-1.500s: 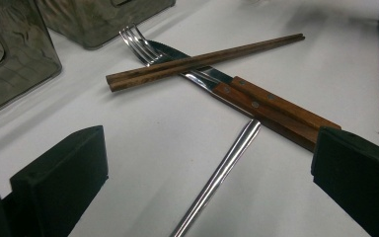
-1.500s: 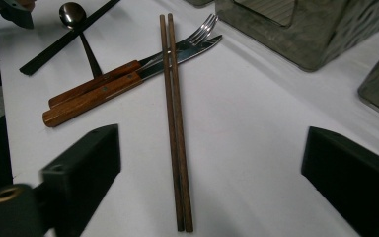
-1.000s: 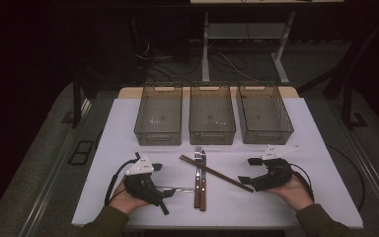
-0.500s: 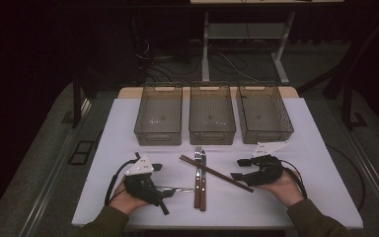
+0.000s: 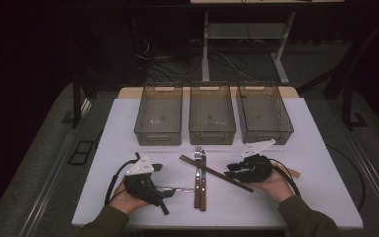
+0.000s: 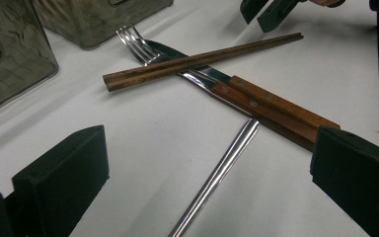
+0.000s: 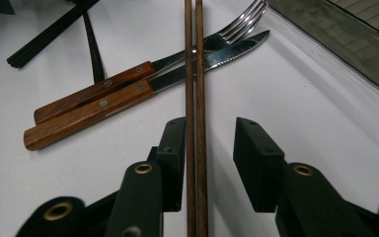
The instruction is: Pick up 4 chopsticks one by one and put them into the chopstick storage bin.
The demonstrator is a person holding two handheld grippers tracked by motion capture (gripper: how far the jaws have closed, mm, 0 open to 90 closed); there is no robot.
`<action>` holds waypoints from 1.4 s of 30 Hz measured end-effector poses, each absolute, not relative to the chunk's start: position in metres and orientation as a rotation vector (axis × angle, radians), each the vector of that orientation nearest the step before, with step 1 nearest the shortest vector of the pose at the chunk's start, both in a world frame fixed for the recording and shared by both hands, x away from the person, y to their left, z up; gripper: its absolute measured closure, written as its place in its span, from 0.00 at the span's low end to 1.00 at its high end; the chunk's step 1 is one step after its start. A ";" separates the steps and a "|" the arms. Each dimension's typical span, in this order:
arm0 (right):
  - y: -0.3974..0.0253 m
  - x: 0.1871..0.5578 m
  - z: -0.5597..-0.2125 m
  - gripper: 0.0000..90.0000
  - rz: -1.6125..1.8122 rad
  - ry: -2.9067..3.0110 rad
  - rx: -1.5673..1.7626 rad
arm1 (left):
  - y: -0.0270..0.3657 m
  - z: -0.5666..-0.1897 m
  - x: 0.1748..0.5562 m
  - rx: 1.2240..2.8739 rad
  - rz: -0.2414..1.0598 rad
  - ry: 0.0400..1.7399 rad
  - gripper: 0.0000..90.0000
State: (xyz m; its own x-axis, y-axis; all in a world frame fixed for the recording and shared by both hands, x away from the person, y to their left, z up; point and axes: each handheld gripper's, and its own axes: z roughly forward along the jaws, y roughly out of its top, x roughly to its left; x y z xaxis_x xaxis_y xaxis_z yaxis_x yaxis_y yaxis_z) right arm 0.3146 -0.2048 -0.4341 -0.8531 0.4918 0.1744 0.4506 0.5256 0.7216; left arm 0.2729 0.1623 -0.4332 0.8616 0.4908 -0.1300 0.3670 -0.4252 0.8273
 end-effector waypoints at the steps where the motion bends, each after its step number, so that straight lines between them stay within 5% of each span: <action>1: -0.203 0.315 -0.434 0.77 1.250 2.702 0.832 | 0.162 -0.433 0.273 2.060 0.161 0.624 0.00; 11: -0.198 0.318 -0.437 0.88 1.205 2.727 0.803 | 0.163 -0.433 0.273 2.063 0.162 0.618 0.00; 42: -0.194 0.316 -0.443 0.90 1.098 2.773 0.765 | 0.162 -0.434 0.273 2.071 0.167 0.617 0.00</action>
